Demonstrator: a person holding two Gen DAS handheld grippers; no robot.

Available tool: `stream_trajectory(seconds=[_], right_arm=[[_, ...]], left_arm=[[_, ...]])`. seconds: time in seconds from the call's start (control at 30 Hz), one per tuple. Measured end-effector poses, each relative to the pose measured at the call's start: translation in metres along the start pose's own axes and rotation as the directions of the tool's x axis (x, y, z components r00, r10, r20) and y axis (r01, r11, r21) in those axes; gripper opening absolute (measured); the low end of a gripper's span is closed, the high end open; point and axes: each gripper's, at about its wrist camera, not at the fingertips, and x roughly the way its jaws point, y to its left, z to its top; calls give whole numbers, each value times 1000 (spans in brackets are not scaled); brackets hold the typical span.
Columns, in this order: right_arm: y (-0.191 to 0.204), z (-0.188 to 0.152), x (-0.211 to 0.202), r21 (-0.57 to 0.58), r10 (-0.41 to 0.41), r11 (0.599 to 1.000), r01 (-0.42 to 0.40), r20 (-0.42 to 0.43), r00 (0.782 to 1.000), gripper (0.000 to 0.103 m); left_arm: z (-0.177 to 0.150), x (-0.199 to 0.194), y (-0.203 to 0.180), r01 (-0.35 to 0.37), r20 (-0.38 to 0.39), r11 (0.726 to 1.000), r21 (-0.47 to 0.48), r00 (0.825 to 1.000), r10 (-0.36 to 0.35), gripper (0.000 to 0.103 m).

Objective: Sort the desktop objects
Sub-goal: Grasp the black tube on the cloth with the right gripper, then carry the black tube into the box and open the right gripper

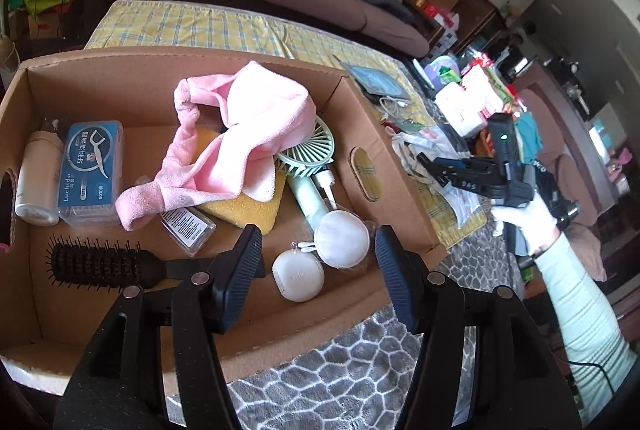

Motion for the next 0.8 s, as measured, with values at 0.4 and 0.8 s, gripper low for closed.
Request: stream_trajectory(seconds=[0.4, 0.8], right_arm=[[14, 5, -58, 24, 85, 996, -89, 142, 986, 16], [157, 48, -89, -121, 364, 929, -350, 119, 924, 16]], left_arm=[[2, -7, -3, 66, 25, 998, 21, 997, -66, 58], [-8, -16, -1, -6, -6, 999, 34, 1000, 6, 60]])
